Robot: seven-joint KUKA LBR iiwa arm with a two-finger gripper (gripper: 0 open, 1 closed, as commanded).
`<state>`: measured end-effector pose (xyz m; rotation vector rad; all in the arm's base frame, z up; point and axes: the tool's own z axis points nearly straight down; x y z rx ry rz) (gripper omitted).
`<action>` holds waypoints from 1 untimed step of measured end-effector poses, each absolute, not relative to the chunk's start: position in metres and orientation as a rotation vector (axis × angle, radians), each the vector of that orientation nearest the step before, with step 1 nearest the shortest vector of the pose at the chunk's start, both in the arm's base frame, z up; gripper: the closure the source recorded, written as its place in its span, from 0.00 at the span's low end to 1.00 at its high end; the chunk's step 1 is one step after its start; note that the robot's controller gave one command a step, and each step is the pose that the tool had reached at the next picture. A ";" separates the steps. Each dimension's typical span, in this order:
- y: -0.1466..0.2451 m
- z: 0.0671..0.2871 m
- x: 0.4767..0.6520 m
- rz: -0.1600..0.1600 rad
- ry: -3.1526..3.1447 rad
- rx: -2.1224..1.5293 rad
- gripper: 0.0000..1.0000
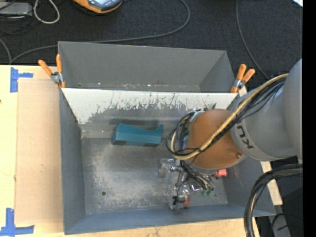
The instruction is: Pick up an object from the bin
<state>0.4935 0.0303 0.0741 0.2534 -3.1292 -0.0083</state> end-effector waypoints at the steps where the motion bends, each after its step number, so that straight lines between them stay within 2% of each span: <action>1: -0.018 0.084 0.563 -0.006 -3.095 -0.521 0.00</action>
Offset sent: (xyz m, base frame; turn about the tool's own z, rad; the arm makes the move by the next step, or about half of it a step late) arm -0.0150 -0.0879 0.0006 0.2289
